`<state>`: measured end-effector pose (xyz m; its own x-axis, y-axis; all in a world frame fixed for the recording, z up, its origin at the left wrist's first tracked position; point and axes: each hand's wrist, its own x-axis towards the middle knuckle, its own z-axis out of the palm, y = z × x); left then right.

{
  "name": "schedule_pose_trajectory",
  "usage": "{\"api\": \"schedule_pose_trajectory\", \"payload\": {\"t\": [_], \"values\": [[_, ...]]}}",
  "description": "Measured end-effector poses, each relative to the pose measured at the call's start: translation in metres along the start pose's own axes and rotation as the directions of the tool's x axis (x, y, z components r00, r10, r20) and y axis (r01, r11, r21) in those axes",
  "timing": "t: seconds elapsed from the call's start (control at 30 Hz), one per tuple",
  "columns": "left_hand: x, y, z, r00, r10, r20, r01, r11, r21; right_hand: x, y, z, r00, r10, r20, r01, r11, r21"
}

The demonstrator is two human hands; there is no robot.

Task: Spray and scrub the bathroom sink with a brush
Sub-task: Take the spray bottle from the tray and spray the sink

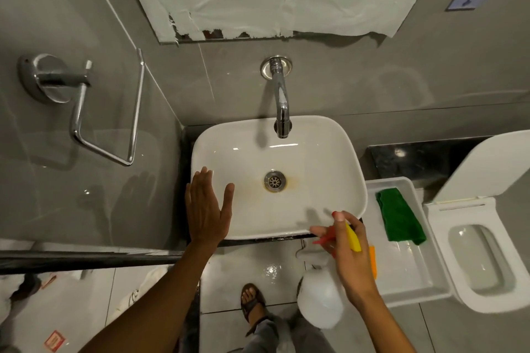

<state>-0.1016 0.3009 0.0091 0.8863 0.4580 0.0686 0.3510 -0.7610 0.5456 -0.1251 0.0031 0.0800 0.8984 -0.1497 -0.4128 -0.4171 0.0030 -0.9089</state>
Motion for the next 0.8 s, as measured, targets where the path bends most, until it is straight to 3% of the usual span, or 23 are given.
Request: {"api": "schedule_pose_trajectory", "payload": {"t": [0.13, 0.33, 0.8], "values": [[0.0, 0.0, 0.001, 1.0, 0.004, -0.004, -0.004, 1.0, 0.0, 0.0, 0.0, -0.018, 0.994, -0.098, -0.053, 0.094, 0.993, -0.072], [-0.001, 0.001, 0.0, 1.0, 0.016, -0.021, -0.016, 1.0, -0.002, -0.01, 0.005, -0.03, 0.998, -0.058, -0.009, 0.058, 0.996, -0.07], [-0.003, 0.002, -0.003, 1.0, -0.009, -0.016, 0.009, 0.999, -0.038, -0.029, 0.01, 0.035, 0.956, 0.074, 0.283, -0.023, 0.984, -0.179]]}}
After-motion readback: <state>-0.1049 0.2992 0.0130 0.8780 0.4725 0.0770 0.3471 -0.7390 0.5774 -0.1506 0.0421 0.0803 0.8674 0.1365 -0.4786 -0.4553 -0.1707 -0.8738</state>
